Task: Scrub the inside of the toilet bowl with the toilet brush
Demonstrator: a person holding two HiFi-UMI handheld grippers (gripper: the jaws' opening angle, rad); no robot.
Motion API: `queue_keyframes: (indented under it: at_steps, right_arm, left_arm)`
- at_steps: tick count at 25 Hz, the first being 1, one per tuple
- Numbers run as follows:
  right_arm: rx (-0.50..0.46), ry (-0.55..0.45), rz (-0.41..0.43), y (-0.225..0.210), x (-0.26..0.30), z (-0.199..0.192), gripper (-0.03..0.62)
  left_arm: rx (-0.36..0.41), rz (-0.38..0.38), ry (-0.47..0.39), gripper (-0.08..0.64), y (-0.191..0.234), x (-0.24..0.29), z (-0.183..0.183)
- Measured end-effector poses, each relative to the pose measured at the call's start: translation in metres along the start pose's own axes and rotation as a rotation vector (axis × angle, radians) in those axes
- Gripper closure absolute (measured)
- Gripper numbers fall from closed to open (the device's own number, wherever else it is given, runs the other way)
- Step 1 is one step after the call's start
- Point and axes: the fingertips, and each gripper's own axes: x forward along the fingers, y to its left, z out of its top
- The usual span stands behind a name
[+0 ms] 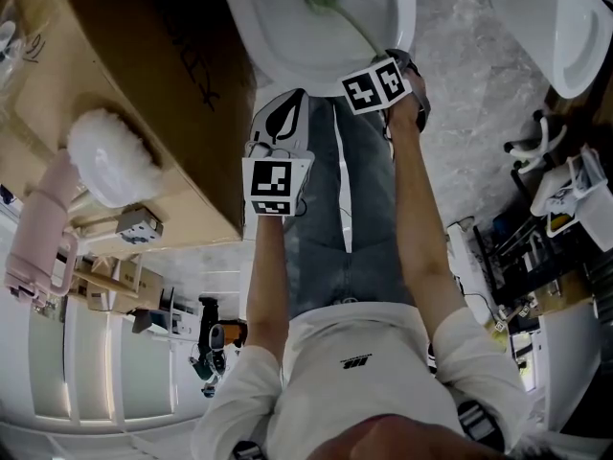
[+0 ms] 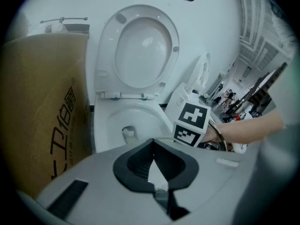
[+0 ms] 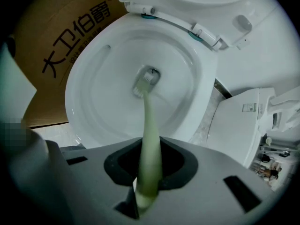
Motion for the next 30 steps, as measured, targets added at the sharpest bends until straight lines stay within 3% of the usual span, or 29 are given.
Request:
queue_keyframes:
  at_steps: [18, 30]
  right_arm:
    - [-0.01, 0.034, 0.003, -0.011, 0.024, 0.026, 0.541]
    - [-0.005, 0.059, 0.022, 0.007, 0.008, -0.011, 0.543]
  left_arm:
    - [-0.016, 0.02, 0.001, 0.551, 0.007, -0.004, -0.002]
    - [-0.017, 0.027, -0.022, 0.551, -0.005, -0.013, 0.004]
